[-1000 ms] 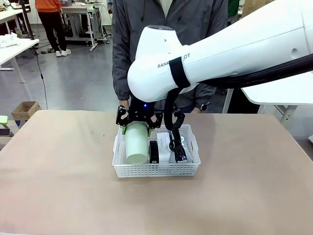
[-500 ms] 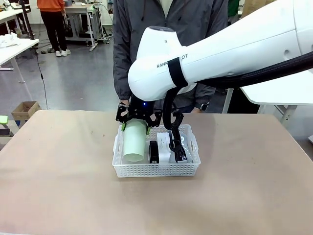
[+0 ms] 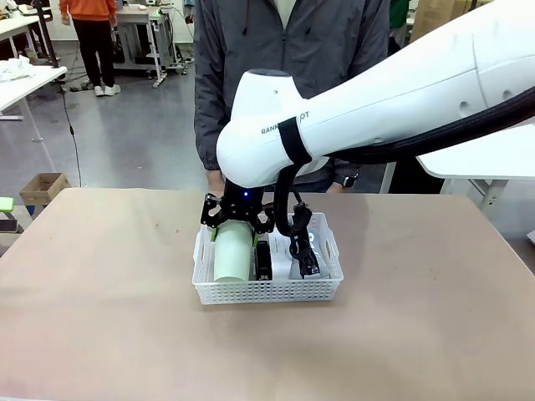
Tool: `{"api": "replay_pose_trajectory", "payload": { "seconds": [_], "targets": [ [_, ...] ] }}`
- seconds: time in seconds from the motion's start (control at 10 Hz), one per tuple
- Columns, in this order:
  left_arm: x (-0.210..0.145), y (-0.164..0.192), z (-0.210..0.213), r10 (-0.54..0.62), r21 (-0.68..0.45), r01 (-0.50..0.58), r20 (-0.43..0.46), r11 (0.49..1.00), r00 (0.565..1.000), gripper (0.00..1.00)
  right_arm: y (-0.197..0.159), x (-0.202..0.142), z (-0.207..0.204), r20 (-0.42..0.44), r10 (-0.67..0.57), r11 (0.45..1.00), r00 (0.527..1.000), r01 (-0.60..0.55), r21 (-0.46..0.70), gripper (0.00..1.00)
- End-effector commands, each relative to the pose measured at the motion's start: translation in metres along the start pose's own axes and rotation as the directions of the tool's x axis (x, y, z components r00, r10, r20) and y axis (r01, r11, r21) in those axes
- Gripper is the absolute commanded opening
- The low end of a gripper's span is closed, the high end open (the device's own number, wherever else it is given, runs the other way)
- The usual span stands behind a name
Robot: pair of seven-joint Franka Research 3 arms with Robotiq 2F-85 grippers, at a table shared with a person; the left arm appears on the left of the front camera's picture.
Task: Efficiently arrange items inside the basket to fit them all.
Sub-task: Pick up the Reusable plastic cup and place it inside the Organizing basket.
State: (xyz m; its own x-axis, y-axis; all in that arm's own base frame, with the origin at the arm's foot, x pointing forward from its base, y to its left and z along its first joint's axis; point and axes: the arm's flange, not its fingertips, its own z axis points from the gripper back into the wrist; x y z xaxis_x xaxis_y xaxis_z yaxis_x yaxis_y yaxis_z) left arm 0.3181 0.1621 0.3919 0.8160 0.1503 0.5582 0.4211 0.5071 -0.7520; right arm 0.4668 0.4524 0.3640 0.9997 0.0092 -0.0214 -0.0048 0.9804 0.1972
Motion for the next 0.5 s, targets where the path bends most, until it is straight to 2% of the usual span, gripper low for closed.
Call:
{"api": "replay_pose_trajectory", "payload": {
  "seconds": [0.0,0.2,0.4],
  "targets": [
    [0.000,-0.003,0.002,0.013,-0.010,-0.013,0.000,1.000,1.000,1.00,0.012,0.006,0.000,-0.027,-0.031,0.999,0.999,0.030,-0.027,0.91],
    [0.000,-0.003,0.002,0.013,-0.010,-0.013,0.000,1.000,1.000,1.00,0.013,0.010,-0.006,-0.018,-0.038,0.999,0.999,0.037,-0.039,0.91],
    [0.000,-0.003,0.002,0.013,-0.010,-0.013,0.000,1.000,1.000,1.00,0.015,0.014,-0.012,-0.045,-0.030,0.999,0.999,0.029,-0.035,0.91]
  ]
}}
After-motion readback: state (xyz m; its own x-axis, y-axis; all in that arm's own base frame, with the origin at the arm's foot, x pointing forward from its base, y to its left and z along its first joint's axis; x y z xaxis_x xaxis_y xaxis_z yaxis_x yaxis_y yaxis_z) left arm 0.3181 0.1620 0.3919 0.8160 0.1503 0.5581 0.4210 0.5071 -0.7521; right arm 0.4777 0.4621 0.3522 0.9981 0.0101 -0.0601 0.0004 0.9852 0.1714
